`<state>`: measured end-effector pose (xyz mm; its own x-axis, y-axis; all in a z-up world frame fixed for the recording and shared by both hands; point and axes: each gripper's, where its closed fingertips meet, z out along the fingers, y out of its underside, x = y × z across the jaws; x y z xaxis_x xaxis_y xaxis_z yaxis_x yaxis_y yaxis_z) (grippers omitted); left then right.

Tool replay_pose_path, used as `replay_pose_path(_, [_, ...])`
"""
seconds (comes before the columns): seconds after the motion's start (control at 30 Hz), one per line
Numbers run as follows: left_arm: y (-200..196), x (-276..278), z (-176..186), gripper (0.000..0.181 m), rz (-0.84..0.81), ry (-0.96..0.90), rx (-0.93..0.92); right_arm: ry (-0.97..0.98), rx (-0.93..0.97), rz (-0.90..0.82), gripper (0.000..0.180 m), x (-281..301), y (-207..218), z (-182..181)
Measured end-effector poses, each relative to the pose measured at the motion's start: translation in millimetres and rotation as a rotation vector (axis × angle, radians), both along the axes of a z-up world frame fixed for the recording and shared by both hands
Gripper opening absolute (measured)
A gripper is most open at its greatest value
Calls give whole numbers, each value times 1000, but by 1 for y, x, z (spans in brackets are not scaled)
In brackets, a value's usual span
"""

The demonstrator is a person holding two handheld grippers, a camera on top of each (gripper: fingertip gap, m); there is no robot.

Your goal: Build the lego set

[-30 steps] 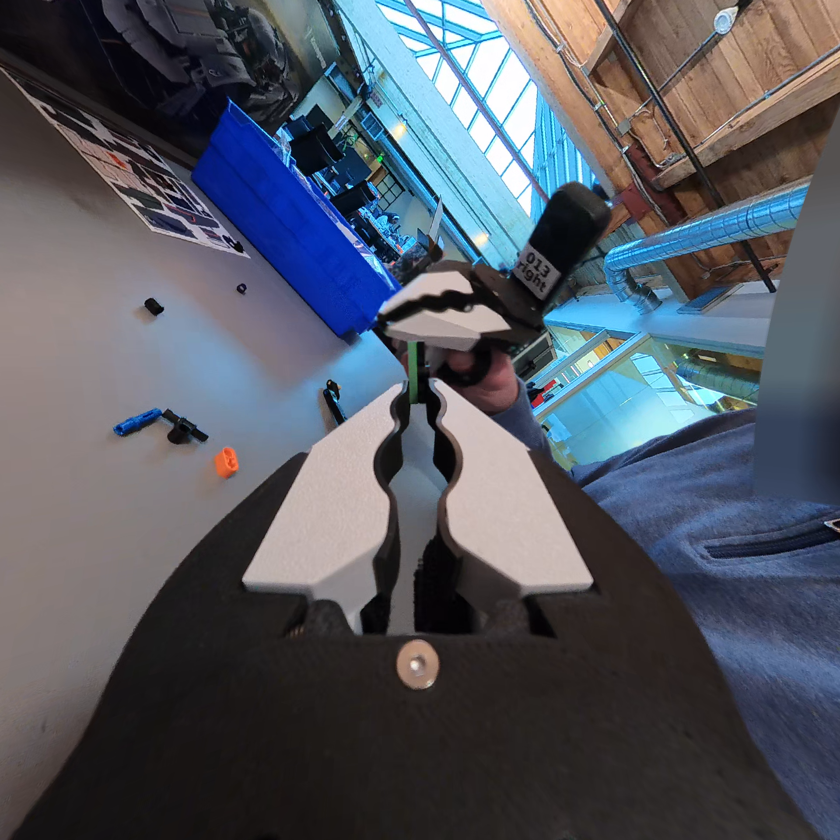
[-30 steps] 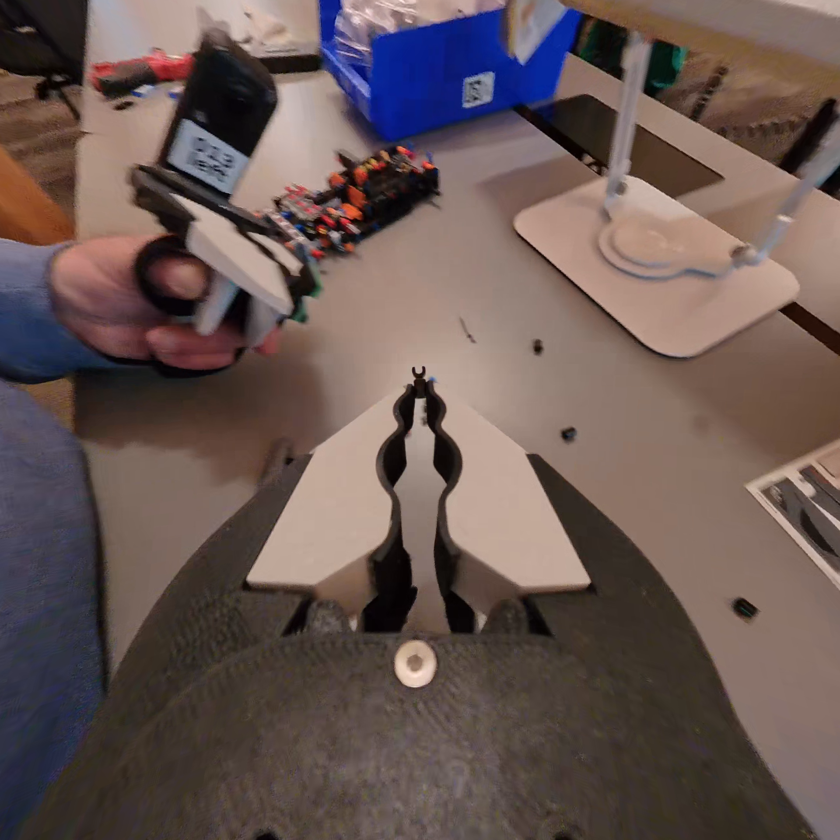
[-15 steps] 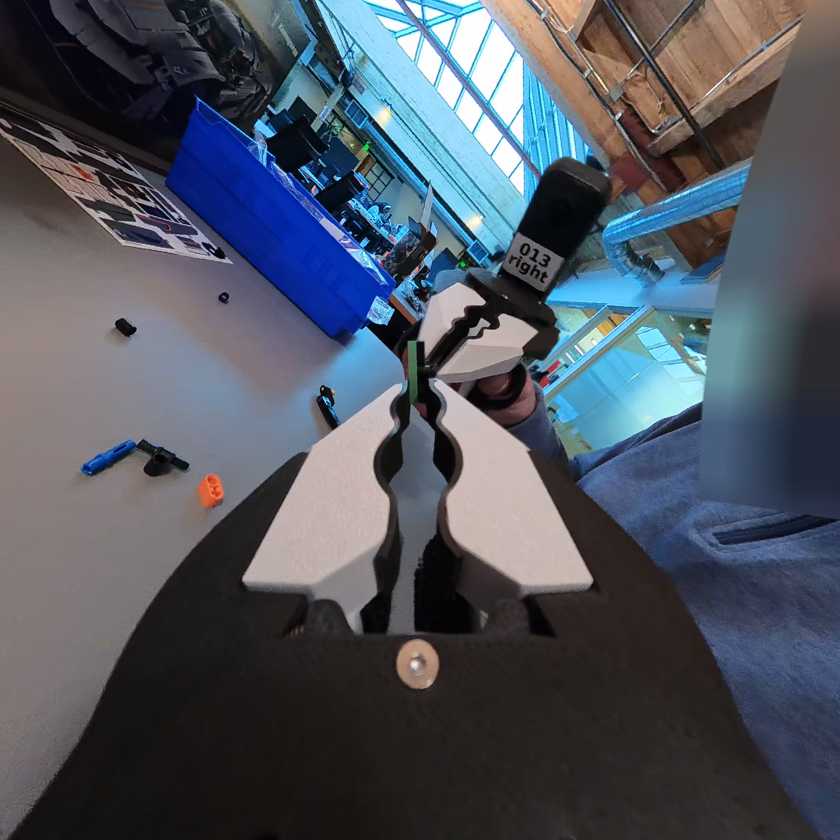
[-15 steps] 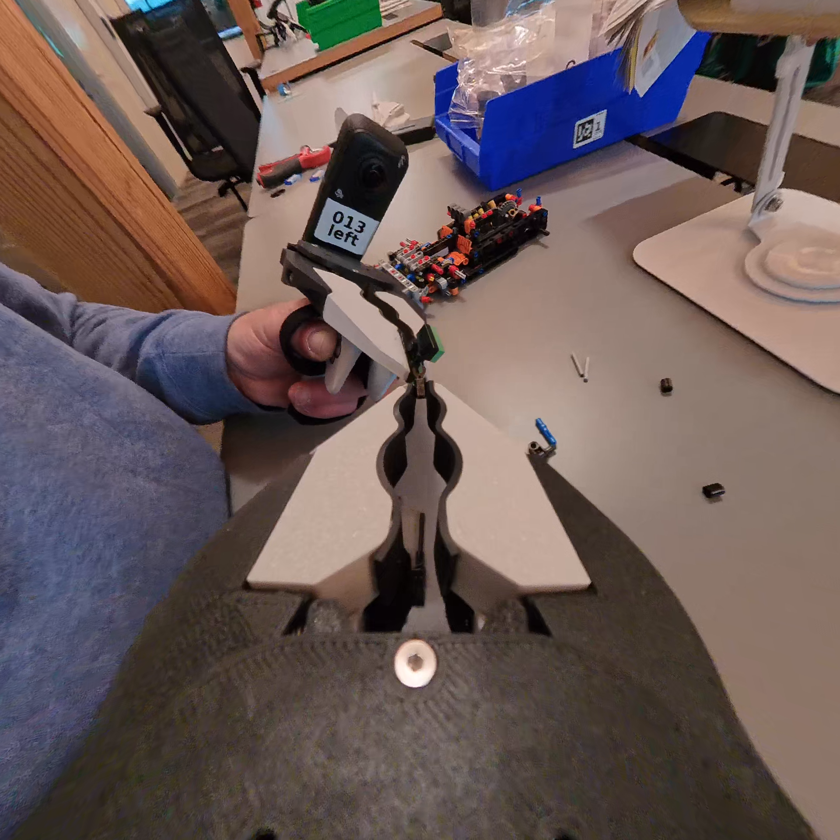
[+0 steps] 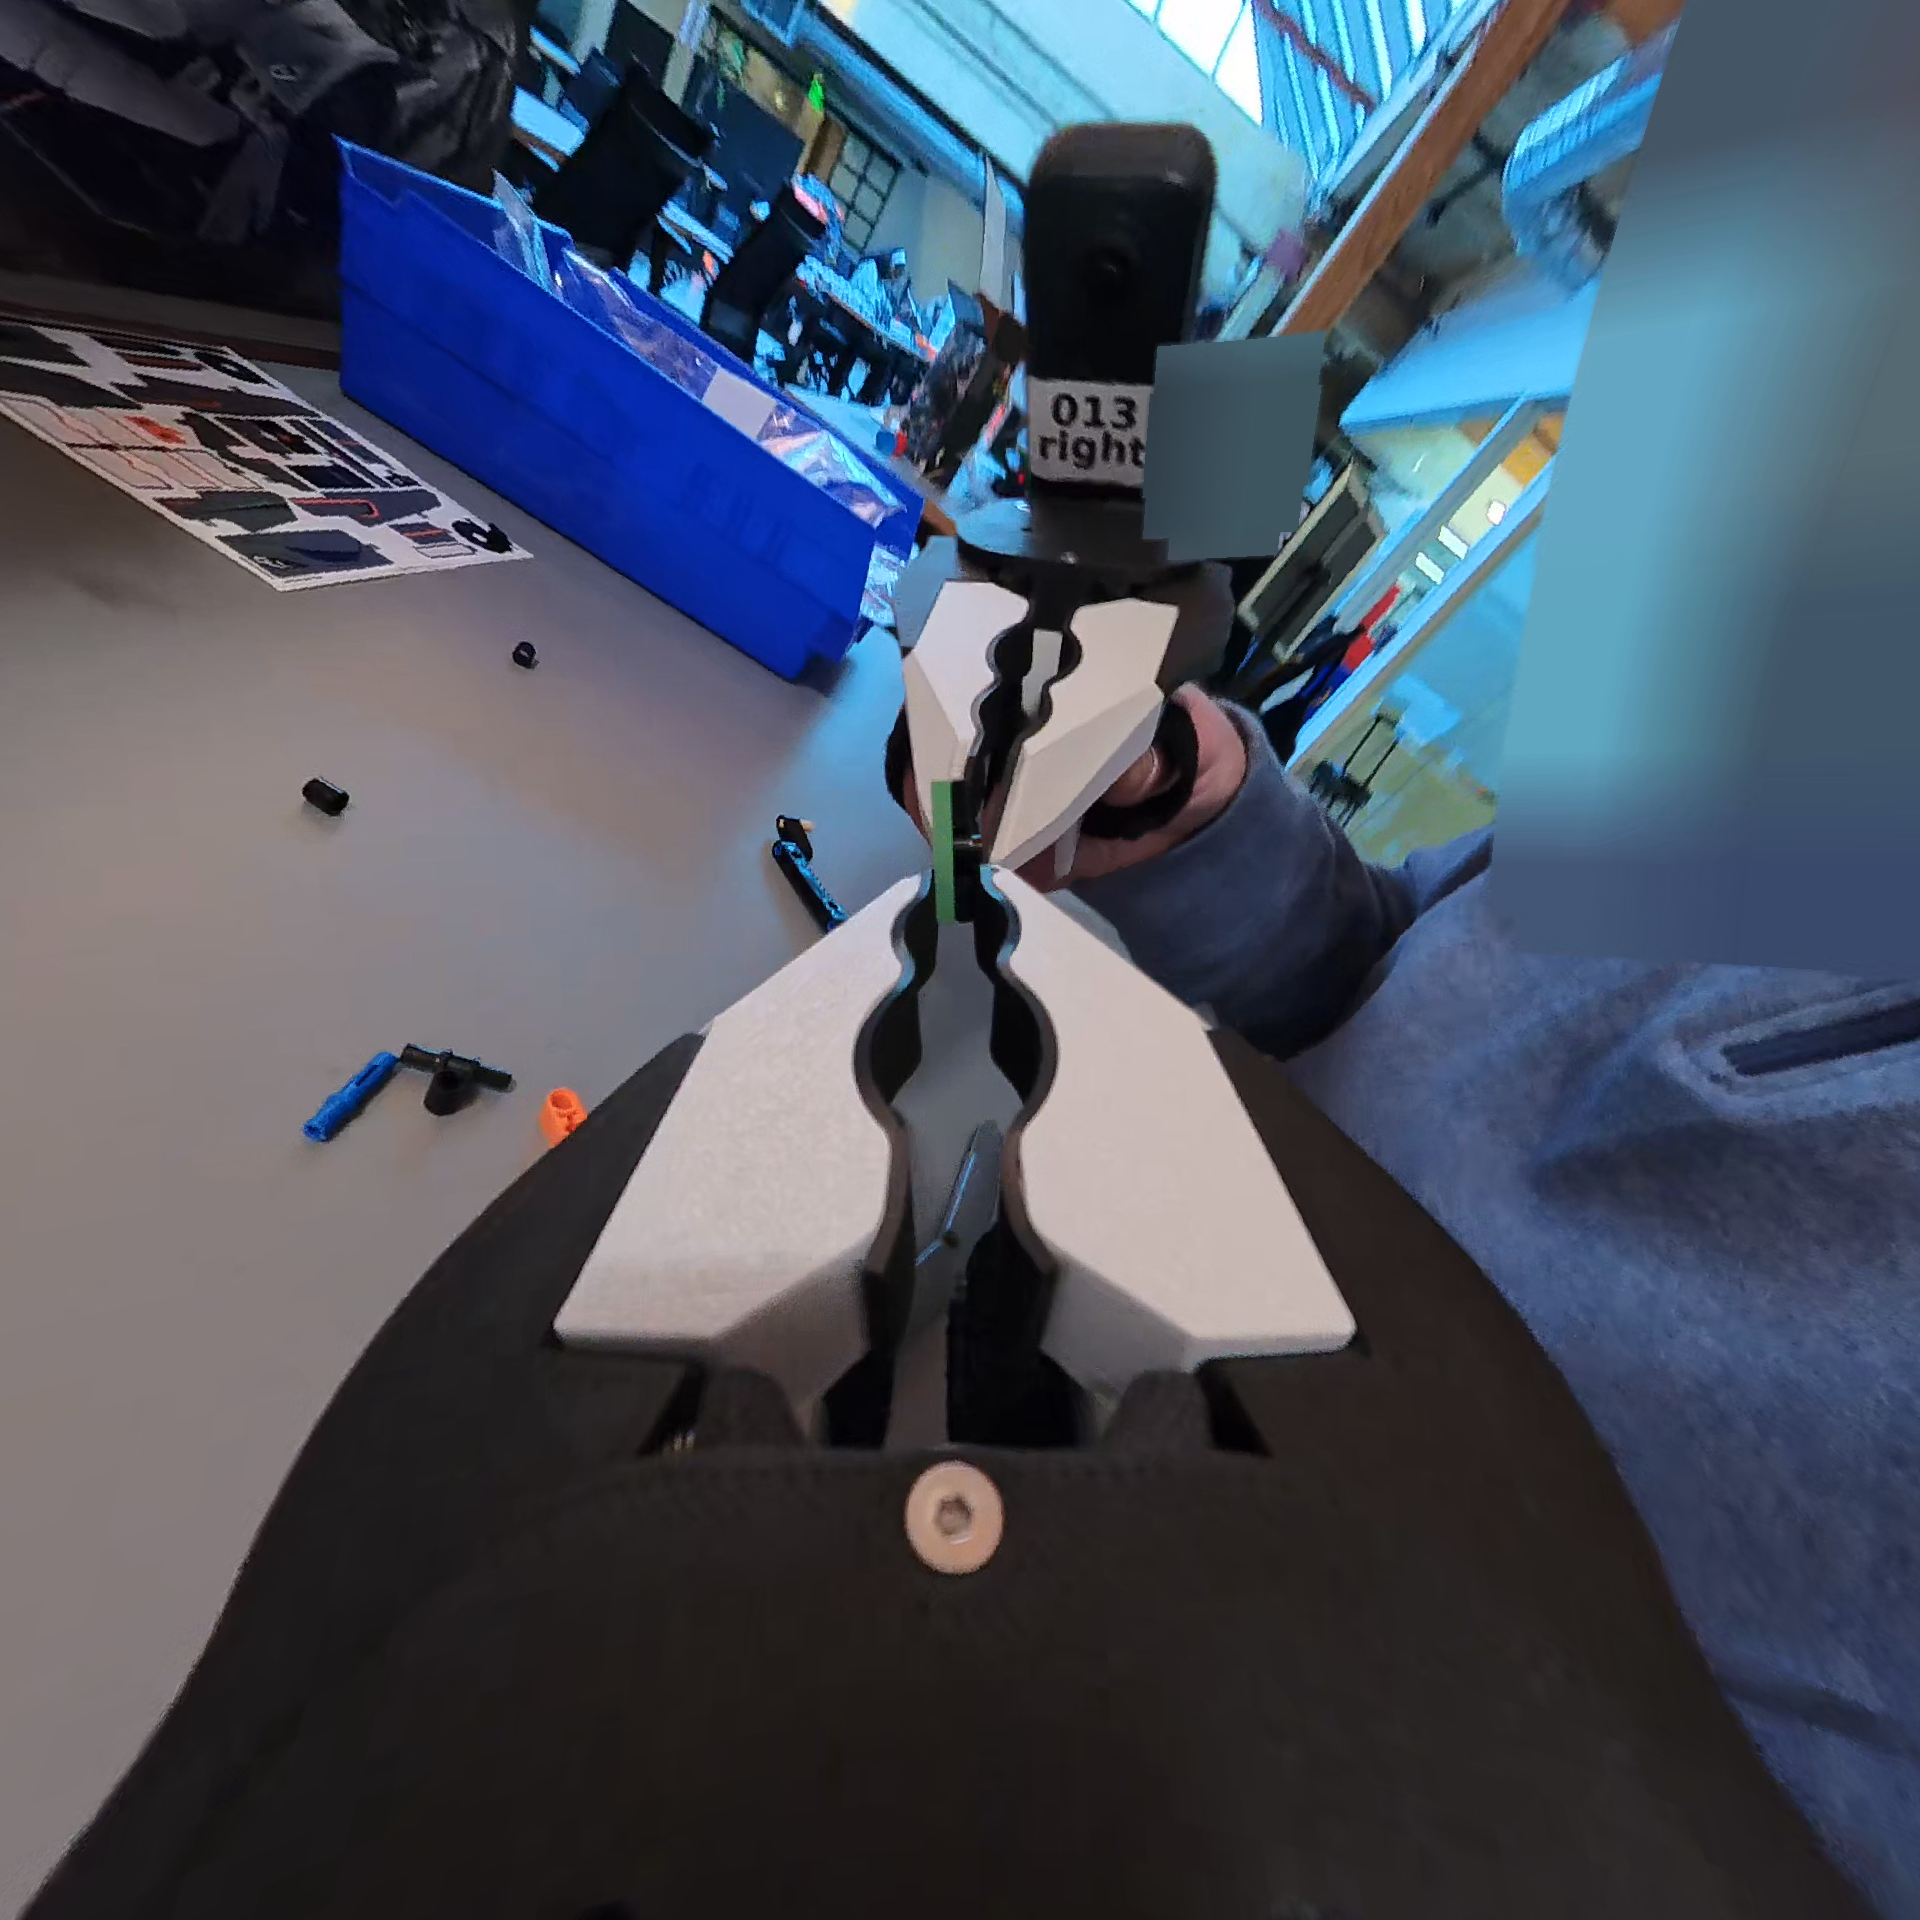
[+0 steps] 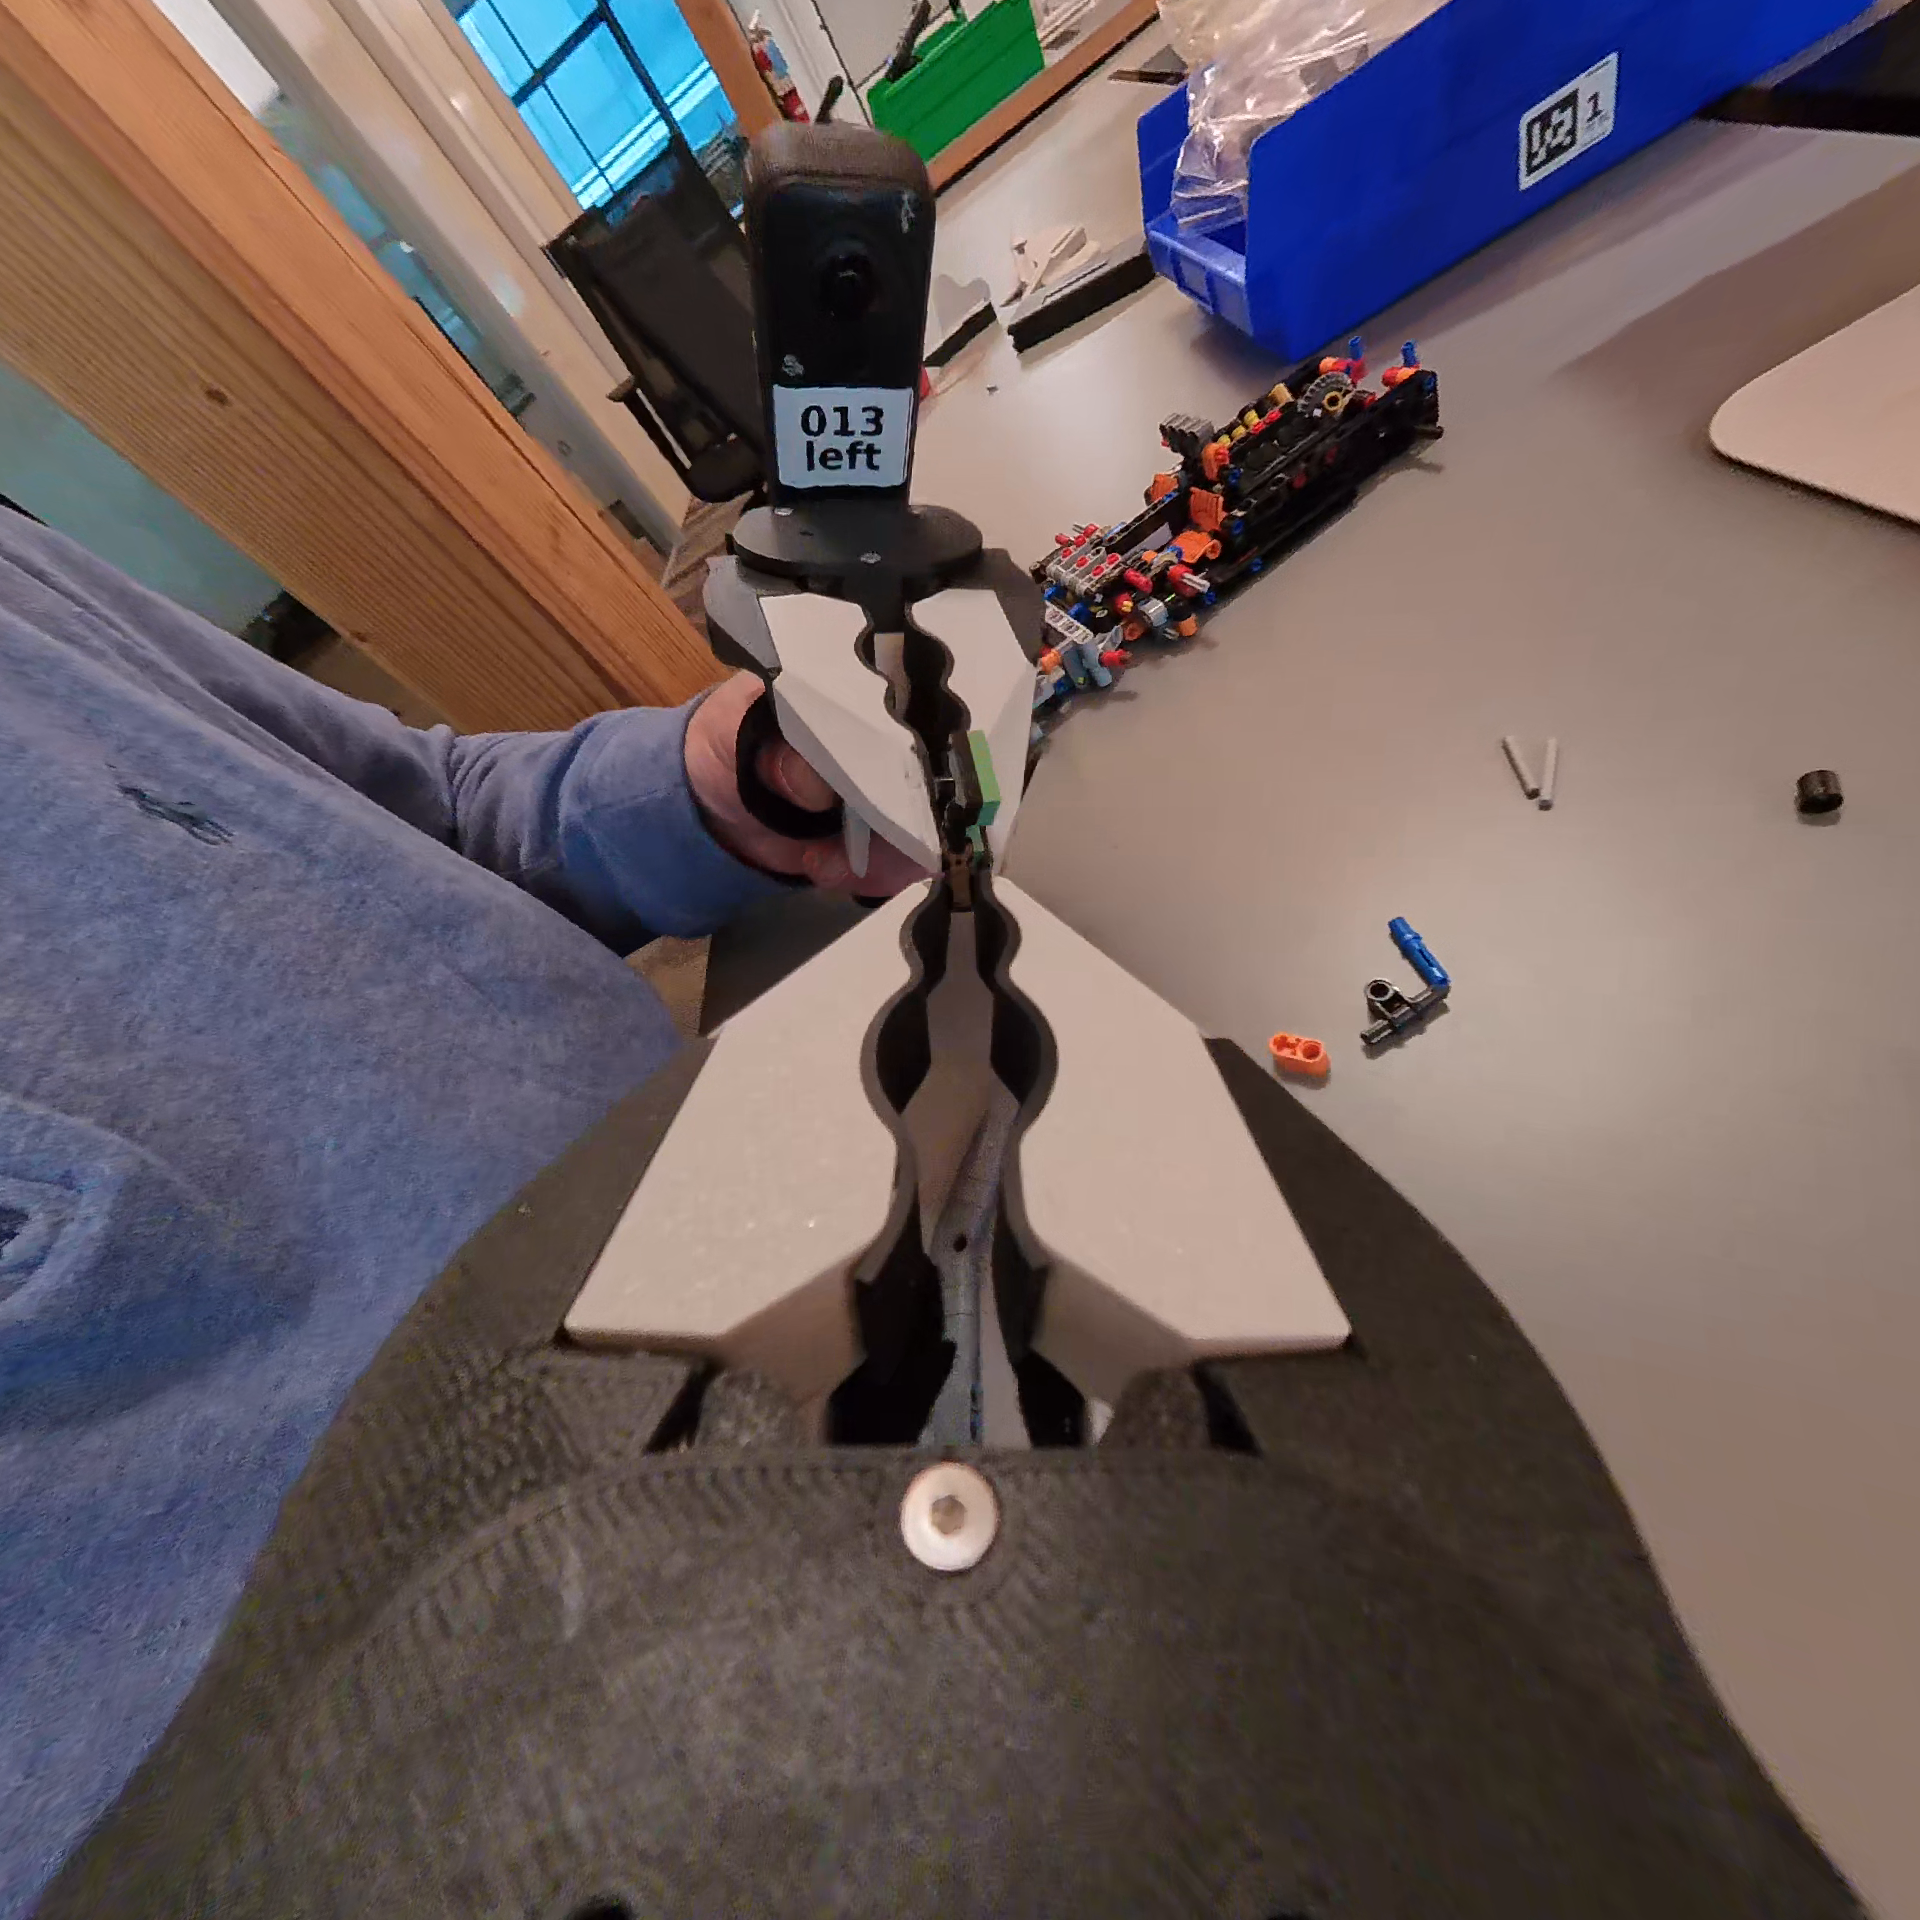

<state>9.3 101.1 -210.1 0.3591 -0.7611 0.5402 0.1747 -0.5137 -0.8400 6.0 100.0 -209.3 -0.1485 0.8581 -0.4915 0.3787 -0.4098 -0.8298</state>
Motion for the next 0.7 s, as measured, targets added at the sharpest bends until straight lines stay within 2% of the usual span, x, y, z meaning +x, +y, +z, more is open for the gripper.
replay_pose_path(0.7, [-3, 3, -6, 4, -74, 230, 93, 22, -94, 30, 2, 3, -3, -2])
